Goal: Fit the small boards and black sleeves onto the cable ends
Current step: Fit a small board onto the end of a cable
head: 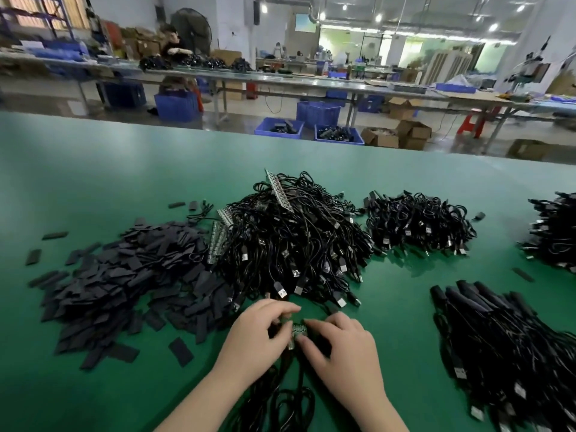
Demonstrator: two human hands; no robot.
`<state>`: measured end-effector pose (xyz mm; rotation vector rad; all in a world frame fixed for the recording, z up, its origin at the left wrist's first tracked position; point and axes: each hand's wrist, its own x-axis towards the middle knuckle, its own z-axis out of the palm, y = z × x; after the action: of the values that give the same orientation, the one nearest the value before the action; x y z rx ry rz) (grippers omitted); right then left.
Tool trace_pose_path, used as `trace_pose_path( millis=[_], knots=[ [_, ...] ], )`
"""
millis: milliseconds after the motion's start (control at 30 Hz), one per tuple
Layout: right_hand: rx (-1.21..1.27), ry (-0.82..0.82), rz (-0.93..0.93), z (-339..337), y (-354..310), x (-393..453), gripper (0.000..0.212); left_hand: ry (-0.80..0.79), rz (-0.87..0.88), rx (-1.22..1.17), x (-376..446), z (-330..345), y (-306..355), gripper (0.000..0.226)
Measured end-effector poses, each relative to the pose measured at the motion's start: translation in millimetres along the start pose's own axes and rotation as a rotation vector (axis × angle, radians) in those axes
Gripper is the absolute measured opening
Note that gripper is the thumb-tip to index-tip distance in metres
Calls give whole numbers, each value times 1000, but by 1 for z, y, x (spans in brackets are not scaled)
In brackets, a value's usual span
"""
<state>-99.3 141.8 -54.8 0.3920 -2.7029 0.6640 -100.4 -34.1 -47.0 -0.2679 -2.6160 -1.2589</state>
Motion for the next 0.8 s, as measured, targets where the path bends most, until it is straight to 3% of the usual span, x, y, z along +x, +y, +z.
trace_pose_path(
  millis=[133,200,333,467,800],
  knots=[
    [126,-98,71,-7,2,1,27,5,-3,-120,0,-2,3,44],
    [290,-98,153,-12,2,0,16,20,-24,-201,0,-1,7,47],
    [588,-46,262,-14,5,-2,21,-77,-121,-311,-5,0,9,53],
    [713,-48,278,-16,1,9,18,-30,-121,-279,-2,0,10,42],
    [828,70,316,-7,-10,13,17,99,-206,-645,-6,5,18,23]
  ],
)
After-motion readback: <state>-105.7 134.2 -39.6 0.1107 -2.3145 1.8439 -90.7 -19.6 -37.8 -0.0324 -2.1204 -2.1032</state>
